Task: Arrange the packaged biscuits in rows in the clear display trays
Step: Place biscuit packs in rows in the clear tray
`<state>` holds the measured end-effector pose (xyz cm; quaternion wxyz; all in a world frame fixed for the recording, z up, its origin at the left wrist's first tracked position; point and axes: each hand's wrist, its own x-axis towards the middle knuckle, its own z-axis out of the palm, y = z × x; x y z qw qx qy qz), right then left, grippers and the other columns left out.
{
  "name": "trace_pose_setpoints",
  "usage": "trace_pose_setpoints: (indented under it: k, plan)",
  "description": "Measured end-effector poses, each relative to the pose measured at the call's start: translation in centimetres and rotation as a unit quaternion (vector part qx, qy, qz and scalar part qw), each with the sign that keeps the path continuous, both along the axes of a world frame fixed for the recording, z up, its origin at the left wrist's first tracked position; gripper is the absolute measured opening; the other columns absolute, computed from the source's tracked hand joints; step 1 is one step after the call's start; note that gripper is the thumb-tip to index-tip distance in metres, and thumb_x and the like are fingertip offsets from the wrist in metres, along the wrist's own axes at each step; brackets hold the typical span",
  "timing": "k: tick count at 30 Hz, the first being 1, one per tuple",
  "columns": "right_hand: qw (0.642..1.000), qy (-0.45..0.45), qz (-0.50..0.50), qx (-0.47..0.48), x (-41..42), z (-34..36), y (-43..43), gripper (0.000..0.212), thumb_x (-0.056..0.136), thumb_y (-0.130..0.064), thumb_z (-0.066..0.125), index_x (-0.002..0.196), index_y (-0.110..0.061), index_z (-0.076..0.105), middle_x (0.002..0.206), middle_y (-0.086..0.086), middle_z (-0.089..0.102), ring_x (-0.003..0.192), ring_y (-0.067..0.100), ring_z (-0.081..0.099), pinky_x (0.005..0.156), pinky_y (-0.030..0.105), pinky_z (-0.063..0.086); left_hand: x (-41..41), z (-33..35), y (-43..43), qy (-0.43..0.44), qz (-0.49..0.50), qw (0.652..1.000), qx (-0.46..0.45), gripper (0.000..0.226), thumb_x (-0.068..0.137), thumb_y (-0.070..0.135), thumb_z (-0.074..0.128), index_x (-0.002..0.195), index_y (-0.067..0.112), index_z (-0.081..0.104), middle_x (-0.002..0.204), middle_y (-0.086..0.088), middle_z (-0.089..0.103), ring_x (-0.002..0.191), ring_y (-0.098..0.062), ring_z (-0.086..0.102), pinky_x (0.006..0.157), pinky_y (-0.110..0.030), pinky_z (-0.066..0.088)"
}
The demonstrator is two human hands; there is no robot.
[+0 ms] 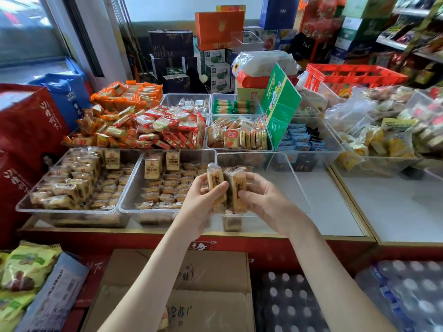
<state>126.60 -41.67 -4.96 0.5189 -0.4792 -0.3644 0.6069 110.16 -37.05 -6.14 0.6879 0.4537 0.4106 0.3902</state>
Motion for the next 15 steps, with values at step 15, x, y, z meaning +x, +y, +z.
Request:
trace_pose_setpoints:
  k: [15]
  plan:
    - [0.863, 0.462, -0.117, -0.165, 1.8, -2.3, 2.1, 0.06, 0.075, -0.001, 0.076, 0.124, 0.015, 0.045, 0.125, 0.032, 0.054, 0.11, 0.048, 0.057, 0.073, 0.06, 0.054, 0.1, -0.7, 1.7, 0.071, 0.024, 0.992, -0.101, 0.051, 0.087, 0.032, 0.069, 0.129, 0.014, 0.046, 0.112, -0.013, 0.064, 0.099, -0.028, 0.067, 0.092, -0.049, 0.055]
